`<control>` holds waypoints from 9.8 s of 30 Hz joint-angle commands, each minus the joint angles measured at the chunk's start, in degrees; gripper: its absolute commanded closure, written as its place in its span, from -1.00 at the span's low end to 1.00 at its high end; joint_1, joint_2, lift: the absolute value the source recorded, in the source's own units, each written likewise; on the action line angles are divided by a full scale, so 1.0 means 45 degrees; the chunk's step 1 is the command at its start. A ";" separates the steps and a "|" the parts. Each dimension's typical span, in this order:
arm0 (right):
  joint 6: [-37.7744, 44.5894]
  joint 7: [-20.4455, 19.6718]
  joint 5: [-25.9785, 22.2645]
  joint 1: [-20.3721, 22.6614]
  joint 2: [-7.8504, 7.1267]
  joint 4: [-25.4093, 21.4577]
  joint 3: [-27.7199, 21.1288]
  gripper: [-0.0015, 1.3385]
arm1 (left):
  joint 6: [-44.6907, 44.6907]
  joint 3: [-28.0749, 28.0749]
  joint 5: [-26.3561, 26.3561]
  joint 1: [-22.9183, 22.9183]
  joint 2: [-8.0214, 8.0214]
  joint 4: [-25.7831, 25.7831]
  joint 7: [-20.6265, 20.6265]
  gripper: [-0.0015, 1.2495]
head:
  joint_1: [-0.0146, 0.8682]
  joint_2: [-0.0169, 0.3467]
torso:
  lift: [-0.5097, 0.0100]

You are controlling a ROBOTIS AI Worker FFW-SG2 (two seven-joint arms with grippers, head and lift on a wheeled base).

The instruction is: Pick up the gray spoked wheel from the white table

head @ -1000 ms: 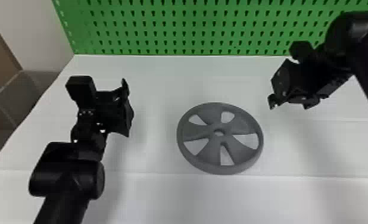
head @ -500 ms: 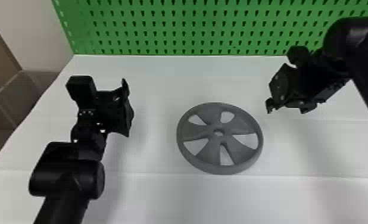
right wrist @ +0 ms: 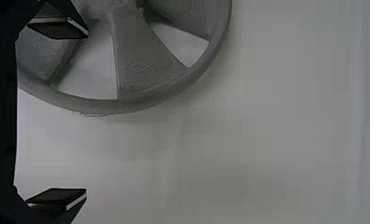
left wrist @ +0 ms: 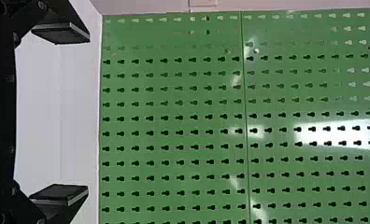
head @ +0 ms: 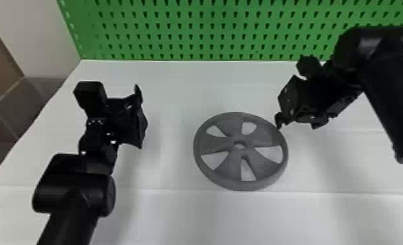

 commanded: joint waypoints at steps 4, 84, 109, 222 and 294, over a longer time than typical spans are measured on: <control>0.0038 0.0000 0.0180 0.0004 0.0459 0.0208 0.0037 -0.84 | 0.0027 -0.0035 -0.0038 -0.0038 0.0000 0.0000 0.0009 -0.77 | 0.79 -0.51 | 0.59; 0.0038 0.0000 0.1215 0.0824 0.1241 0.1145 -0.0881 -0.80 | 0.0105 0.0023 0.0118 -0.0097 0.0020 0.0000 0.0009 -0.77 | 0.79 -0.51 | 0.59; -0.1719 0.0332 0.2231 0.0395 0.1377 0.2805 -0.0881 -0.71 | 0.0105 0.0004 0.0196 -0.0155 0.0020 0.0000 0.0009 -0.77 | 0.79 -0.51 | 0.59; -0.5605 0.8418 0.9496 0.2465 0.2041 -0.3210 -0.5393 0.79 | 0.0125 0.0434 0.0470 0.0275 0.0098 -0.0254 -0.0030 -0.77 | 0.79 -0.50 | 0.59; -2.0371 -0.0332 0.4223 0.9496 0.2295 -0.6140 -0.3909 0.79 | -0.0324 0.0277 0.0626 0.0509 0.0059 -0.0273 -0.0421 -0.74 | 0.79 -0.50 | 0.59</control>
